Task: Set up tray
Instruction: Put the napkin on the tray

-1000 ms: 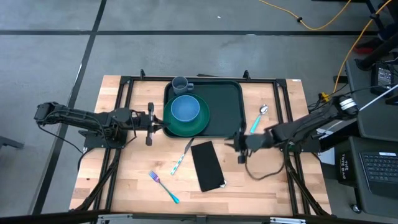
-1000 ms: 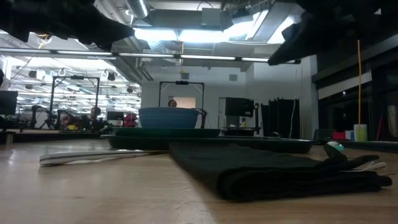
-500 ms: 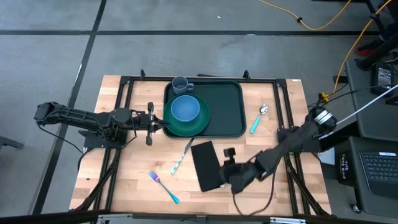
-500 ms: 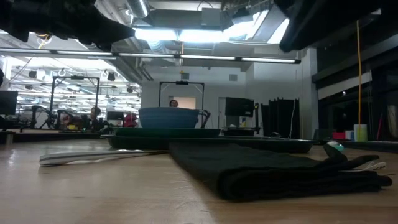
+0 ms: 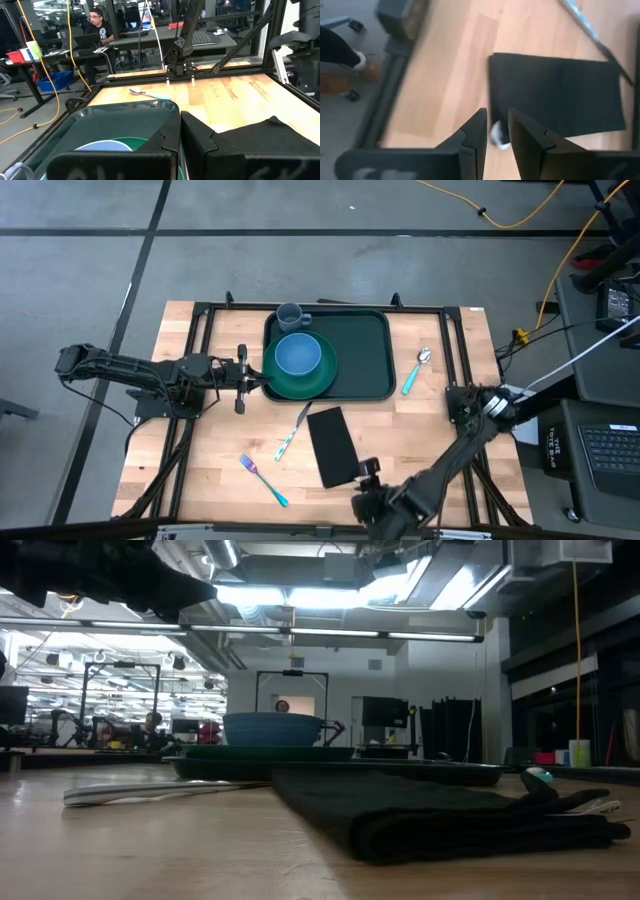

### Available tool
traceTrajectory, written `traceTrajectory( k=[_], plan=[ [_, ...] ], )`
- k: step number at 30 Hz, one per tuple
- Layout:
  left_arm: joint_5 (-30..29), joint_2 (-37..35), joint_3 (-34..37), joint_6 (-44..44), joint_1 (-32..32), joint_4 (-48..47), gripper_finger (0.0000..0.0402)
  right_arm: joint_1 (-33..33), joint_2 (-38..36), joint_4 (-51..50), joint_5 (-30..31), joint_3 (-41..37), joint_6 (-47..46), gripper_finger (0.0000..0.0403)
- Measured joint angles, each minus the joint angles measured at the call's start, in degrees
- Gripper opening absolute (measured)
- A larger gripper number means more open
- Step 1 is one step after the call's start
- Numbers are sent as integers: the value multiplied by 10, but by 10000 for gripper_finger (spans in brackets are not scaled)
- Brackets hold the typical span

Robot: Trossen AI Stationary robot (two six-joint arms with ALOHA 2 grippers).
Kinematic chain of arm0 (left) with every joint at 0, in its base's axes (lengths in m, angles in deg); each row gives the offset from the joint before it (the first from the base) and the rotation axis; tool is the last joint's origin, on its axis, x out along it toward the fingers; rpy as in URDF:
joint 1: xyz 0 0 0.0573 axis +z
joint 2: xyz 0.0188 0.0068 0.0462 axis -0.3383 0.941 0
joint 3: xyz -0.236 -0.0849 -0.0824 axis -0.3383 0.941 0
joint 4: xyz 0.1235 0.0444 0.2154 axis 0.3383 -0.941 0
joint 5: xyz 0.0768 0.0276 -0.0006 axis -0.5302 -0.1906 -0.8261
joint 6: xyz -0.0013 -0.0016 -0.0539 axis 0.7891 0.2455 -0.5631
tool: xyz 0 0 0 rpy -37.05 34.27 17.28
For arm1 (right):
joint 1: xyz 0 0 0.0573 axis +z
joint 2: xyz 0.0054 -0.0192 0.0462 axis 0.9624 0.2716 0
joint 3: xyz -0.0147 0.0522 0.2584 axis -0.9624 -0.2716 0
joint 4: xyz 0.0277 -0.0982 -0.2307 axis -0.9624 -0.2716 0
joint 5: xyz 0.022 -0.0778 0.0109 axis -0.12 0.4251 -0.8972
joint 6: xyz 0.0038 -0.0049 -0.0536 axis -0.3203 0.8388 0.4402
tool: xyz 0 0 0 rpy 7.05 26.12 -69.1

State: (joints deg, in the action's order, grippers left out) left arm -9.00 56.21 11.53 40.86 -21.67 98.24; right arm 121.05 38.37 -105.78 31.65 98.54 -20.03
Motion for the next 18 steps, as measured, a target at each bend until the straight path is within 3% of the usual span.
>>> traceTrajectory(
  k=[8,18],
  plan=[
    [0,0,0,0,0,0,8,18,32,-40,-10,40,-48,98],
    [0,0,0,0,0,0,5,19,32,-53,9,31,-29,183]
  ],
)
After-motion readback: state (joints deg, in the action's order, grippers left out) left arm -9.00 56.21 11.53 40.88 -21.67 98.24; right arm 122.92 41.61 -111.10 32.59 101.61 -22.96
